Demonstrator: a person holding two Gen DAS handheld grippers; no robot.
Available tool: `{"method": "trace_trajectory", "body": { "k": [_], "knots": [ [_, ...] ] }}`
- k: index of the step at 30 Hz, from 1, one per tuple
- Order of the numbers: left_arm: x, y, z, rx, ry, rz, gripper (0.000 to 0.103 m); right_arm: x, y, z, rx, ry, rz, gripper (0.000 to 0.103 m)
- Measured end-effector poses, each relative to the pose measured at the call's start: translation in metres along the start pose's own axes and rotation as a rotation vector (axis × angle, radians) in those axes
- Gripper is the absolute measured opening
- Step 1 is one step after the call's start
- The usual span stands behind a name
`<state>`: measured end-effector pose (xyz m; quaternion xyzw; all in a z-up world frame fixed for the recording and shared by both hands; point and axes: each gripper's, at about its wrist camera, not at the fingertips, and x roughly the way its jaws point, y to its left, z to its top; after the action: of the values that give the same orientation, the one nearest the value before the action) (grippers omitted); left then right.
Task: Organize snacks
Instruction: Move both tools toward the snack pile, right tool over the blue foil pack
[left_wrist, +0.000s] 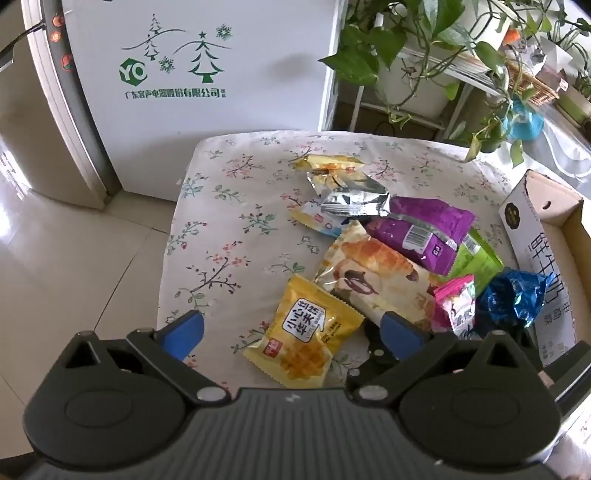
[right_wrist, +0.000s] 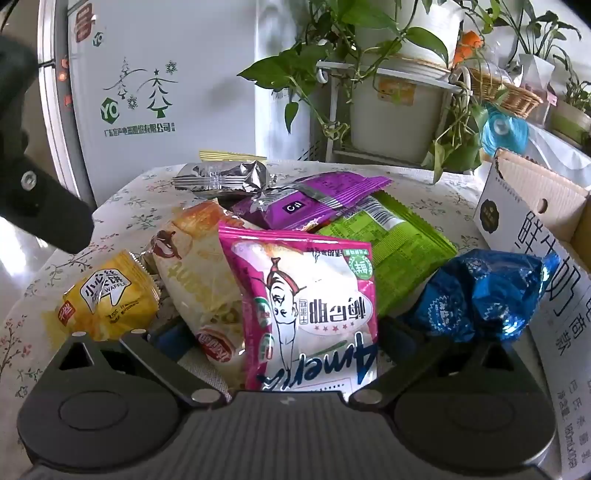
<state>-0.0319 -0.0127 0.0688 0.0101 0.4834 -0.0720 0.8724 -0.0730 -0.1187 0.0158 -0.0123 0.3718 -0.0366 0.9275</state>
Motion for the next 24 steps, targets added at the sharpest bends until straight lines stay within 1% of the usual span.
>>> {"method": "trace_trajectory", "body": {
  "k": [2, 3, 4, 7, 10, 11, 13, 14, 16, 18, 20, 21, 23, 24],
  "knots": [
    [0.000, -0.003, 0.000, 0.010, -0.002, 0.000, 0.101, 0.013, -0.005, -0.015, 0.004, 0.001, 0.002, 0.103],
    [0.000, -0.004, 0.000, 0.012, -0.001, 0.002, 0.101, 0.026, -0.010, -0.030, 0.003, 0.001, 0.001, 0.103],
    [0.000, -0.004, 0.000, 0.011, -0.001, 0.003, 0.101, 0.029, -0.011, -0.029, 0.006, 0.010, 0.000, 0.103],
    [-0.001, -0.004, 0.002, 0.002, -0.013, -0.001, 0.101, 0.013, -0.013, -0.039, -0.009, 0.033, 0.026, 0.103],
    [-0.004, -0.004, 0.005, 0.008, -0.037, 0.012, 0.102, 0.009, -0.014, -0.033, -0.042, 0.128, 0.067, 0.103],
    [-0.005, -0.004, 0.005, 0.010, -0.040, 0.013, 0.102, 0.008, -0.013, -0.031, -0.051, 0.153, 0.070, 0.103],
    [-0.004, -0.004, 0.005, 0.010, -0.039, 0.019, 0.102, 0.006, -0.013, -0.027, -0.079, 0.237, 0.088, 0.103],
    [-0.004, -0.003, 0.005, 0.011, -0.038, 0.022, 0.102, 0.004, -0.013, -0.028, -0.088, 0.258, 0.101, 0.103],
    [-0.003, -0.002, 0.004, 0.003, -0.035, 0.021, 0.102, -0.001, -0.015, -0.028, -0.070, 0.308, 0.101, 0.103],
    [-0.003, 0.000, 0.003, -0.009, -0.034, 0.015, 0.102, -0.008, -0.018, -0.032, -0.026, 0.307, 0.069, 0.103],
    [-0.005, 0.000, 0.002, -0.008, -0.036, 0.017, 0.102, -0.014, -0.019, -0.033, -0.052, 0.306, 0.052, 0.103],
    [-0.006, 0.000, 0.002, -0.001, -0.039, 0.019, 0.102, -0.024, -0.025, -0.033, -0.037, 0.321, 0.068, 0.103],
    [-0.009, -0.003, 0.002, 0.022, -0.050, 0.030, 0.102, -0.041, -0.030, -0.023, -0.017, 0.331, 0.054, 0.103],
    [-0.010, -0.004, 0.001, 0.030, -0.052, 0.035, 0.102, -0.054, -0.036, -0.021, 0.013, 0.337, 0.080, 0.103]
  ]
}}
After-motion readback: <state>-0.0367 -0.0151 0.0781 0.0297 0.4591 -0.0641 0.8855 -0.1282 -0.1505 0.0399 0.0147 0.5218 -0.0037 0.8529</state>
